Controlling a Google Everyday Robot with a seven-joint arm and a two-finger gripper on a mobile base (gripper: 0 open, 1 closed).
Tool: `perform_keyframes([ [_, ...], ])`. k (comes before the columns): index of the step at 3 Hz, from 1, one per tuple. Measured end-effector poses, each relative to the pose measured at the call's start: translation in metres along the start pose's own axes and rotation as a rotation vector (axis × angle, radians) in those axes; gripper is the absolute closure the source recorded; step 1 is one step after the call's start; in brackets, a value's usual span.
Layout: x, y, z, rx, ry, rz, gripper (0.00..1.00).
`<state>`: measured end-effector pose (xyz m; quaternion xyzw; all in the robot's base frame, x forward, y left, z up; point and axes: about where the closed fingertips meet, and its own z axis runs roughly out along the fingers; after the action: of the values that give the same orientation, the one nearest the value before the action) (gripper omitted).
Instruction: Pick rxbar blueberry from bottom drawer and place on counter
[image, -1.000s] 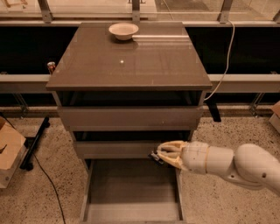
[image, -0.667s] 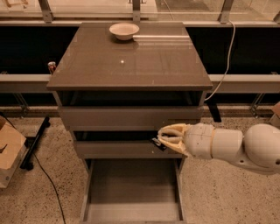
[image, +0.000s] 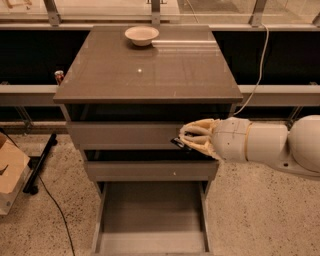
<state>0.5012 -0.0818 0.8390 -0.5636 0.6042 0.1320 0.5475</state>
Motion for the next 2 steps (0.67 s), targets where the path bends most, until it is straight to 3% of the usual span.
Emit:
perform_keyframes([
  [2, -0.047, -0.025, 0.021, -0.062, -0.055, -0.114, 1.0],
])
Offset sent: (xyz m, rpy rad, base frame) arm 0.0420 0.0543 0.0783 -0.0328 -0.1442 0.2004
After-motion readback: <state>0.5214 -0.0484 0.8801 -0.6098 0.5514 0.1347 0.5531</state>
